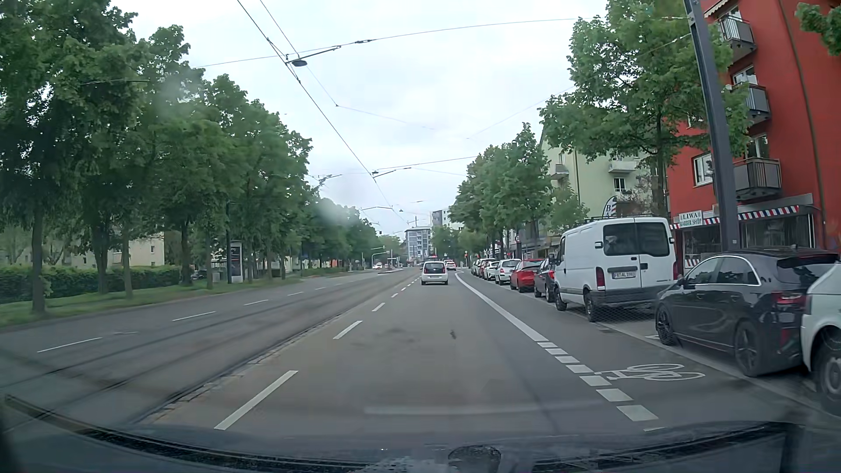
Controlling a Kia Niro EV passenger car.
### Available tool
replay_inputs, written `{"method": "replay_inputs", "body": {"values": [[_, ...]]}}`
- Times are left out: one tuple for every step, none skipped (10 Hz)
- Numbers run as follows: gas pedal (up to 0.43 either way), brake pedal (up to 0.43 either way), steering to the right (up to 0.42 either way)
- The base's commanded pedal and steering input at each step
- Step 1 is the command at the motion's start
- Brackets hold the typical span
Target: Follow the waypoints while adhering to traffic rules and regulations
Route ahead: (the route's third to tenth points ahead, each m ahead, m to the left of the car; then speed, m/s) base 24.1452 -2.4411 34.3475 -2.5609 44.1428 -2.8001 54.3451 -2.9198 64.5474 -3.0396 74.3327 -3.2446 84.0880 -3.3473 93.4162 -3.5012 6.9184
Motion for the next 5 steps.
{"method": "replay_inputs", "body": {"values": [[0.087,0.000,-0.001],[0.087,0.000,-0.001],[0.087,0.000,-0.001],[0.087,0.000,-0.001],[0.087,0.000,-0.001]]}}
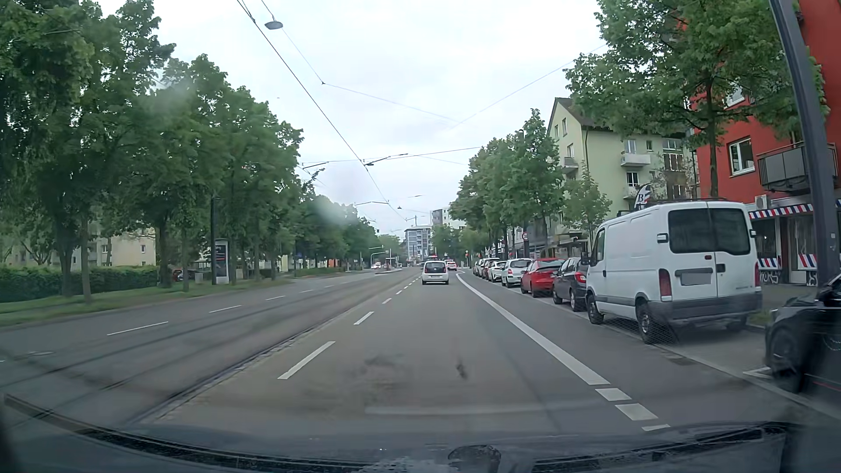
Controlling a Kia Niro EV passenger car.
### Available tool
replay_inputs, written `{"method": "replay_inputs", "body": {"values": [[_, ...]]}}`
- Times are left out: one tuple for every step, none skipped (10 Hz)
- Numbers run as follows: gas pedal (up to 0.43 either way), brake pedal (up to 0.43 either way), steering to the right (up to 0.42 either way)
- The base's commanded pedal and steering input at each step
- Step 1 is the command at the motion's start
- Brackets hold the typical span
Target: Follow the waypoints while adhering to traffic rules and regulations
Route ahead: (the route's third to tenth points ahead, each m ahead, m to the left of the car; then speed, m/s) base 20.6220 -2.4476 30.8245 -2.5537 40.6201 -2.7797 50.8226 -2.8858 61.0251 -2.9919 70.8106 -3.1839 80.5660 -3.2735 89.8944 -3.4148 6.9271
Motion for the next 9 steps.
{"method": "replay_inputs", "body": {"values": [[0.087,0.000,-0.001],[0.087,0.000,-0.001],[0.087,0.000,-0.001],[0.087,0.000,-0.001],[0.087,0.000,-0.001],[0.087,0.000,-0.001],[0.087,0.000,-0.001],[0.087,0.000,-0.001],[0.087,0.000,-0.001]]}}
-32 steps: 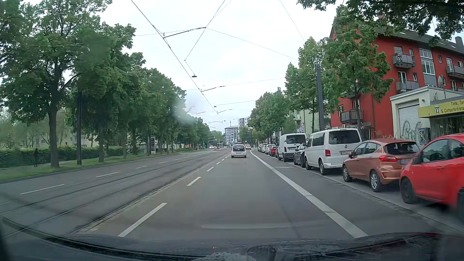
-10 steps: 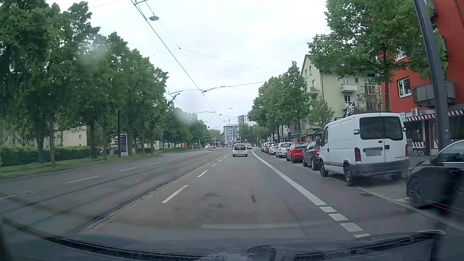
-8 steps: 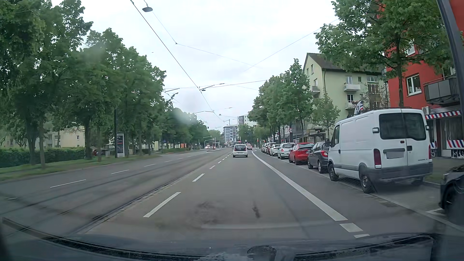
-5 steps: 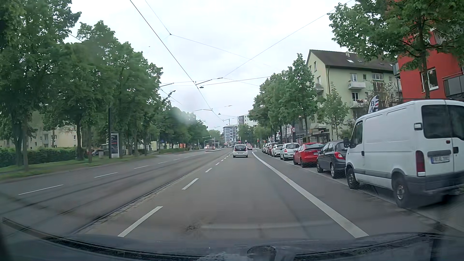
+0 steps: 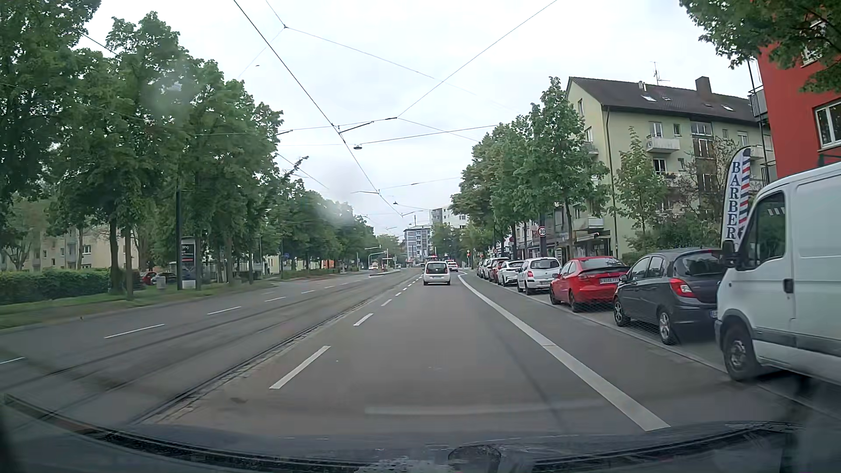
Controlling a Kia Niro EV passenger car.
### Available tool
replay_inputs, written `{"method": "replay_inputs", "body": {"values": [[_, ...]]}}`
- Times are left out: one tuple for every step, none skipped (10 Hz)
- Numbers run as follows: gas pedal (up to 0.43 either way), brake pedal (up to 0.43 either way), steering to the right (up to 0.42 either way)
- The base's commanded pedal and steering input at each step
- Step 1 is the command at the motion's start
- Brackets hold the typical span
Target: Follow the waypoints while adhering to traffic rules and regulations
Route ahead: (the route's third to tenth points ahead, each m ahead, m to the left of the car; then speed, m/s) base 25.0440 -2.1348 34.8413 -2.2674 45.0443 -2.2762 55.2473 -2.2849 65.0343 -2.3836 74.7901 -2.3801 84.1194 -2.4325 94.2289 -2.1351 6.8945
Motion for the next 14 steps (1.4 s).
{"method": "replay_inputs", "body": {"values": [[0.087,0.000,-0.001],[0.079,0.000,-0.001],[0.079,0.000,-0.001],[0.079,0.000,-0.001],[0.079,0.000,-0.001],[0.079,0.000,-0.001],[0.079,0.000,-0.001],[0.079,0.000,-0.001],[0.079,0.000,-0.002],[0.079,0.000,-0.002],[0.079,0.000,-0.002],[0.079,0.000,-0.002],[0.079,0.000,-0.002],[0.079,0.000,-0.002]]}}
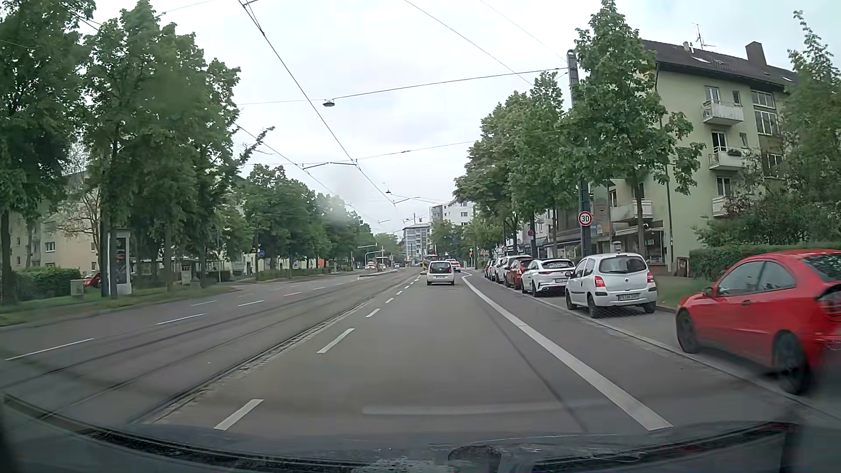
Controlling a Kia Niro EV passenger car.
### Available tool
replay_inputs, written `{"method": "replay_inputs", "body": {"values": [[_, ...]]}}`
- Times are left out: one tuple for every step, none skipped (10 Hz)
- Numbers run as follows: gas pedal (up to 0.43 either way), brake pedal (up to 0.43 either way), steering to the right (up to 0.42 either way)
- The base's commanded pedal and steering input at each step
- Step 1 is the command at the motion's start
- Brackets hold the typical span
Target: Follow the waypoints while adhering to traffic rules and regulations
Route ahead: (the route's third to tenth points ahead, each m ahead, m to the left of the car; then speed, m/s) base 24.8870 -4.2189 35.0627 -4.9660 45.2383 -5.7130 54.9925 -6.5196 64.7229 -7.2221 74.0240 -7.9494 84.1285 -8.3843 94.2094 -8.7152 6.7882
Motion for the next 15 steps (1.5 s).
{"method": "replay_inputs", "body": {"values": [[0.079,0.000,-0.002],[0.067,0.000,-0.002],[0.067,0.000,-0.002],[0.067,0.000,-0.002],[0.067,0.000,-0.002],[0.067,0.000,-0.002],[0.067,0.000,-0.002],[0.067,0.000,-0.002],[0.067,0.000,-0.002],[0.067,0.000,-0.002],[0.067,0.000,-0.002],[0.067,0.000,-0.002],[0.067,0.000,-0.002],[0.067,0.000,-0.002],[0.067,0.000,-0.002]]}}
